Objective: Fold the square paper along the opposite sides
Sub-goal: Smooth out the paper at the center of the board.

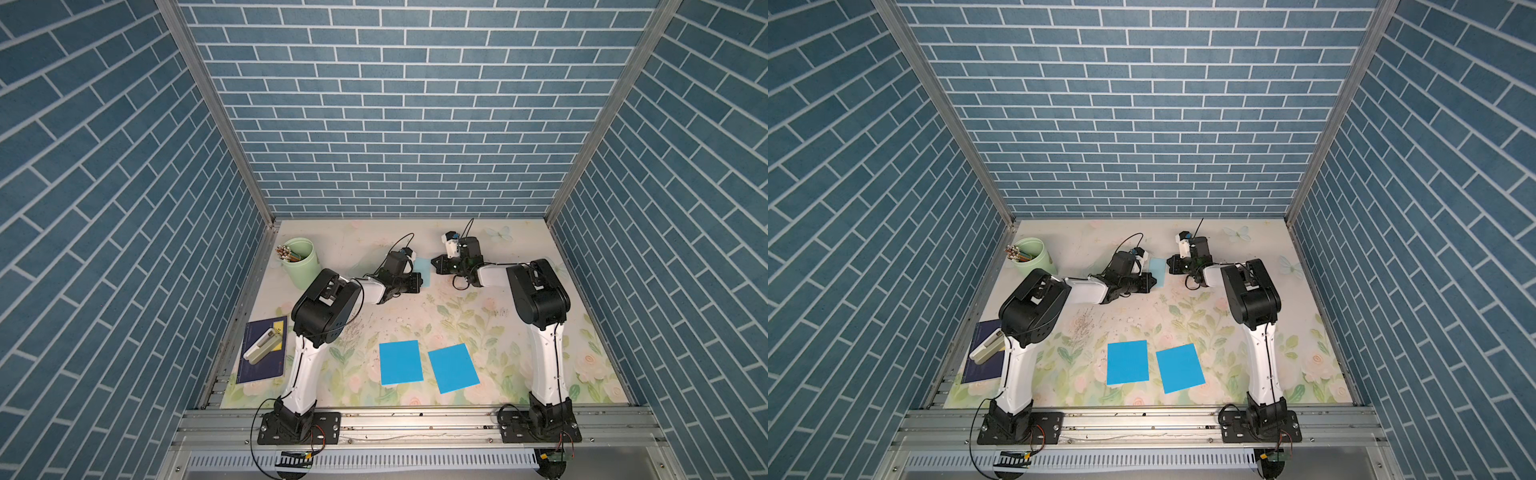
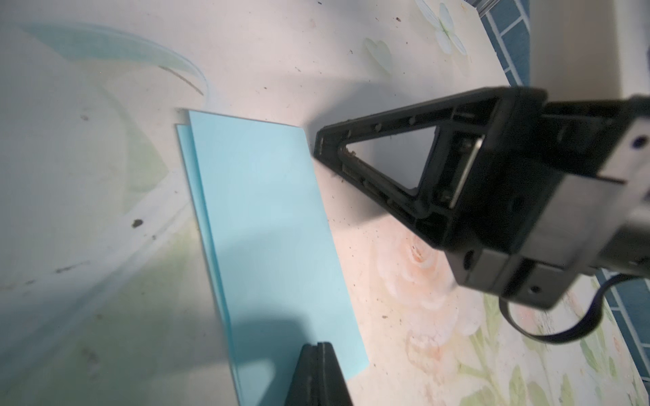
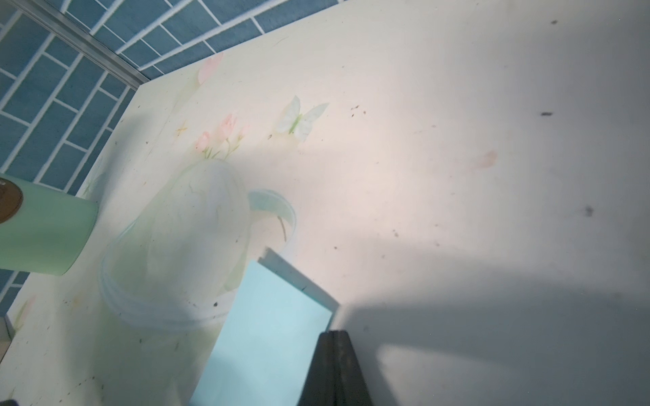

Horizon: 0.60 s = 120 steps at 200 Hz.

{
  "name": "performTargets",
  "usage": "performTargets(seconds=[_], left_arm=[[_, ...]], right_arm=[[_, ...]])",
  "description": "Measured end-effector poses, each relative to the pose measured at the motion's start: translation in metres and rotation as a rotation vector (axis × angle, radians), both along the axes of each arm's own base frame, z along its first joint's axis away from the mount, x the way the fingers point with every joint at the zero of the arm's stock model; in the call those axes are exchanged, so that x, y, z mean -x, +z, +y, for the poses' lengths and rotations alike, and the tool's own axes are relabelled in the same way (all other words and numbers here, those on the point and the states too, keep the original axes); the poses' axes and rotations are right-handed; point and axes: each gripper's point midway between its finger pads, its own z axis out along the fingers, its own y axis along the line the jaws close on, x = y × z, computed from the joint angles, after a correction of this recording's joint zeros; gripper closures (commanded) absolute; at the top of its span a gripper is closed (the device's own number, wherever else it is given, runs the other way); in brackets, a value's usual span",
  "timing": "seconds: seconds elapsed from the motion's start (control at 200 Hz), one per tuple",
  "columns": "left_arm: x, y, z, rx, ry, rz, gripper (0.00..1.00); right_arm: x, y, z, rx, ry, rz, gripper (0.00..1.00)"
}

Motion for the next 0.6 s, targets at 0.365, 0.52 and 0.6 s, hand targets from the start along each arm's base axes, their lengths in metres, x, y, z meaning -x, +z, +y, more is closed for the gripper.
performTargets(seconds=[0.365, 0.52, 0.6], left_arm=[[0.0001, 0.0, 0.0, 0.006, 0.0, -0.007, 1.0], [-0.0006, 0.0019, -0.0014, 0.015, 0.009, 0.015, 1.0], [-0.0037, 0.003, -0.0062, 0.016, 0.012, 0.039, 1.0]], right_arm=[[-0.0093, 0.0011, -0.0005, 0.016, -0.015, 0.014, 1.0], [-0.0084, 0.0025, -0.0024, 0.026, -0.023, 0.025, 1.0], [-0.0025, 0.0052, -0.0066, 0.037, -0.03, 0.039, 1.0]])
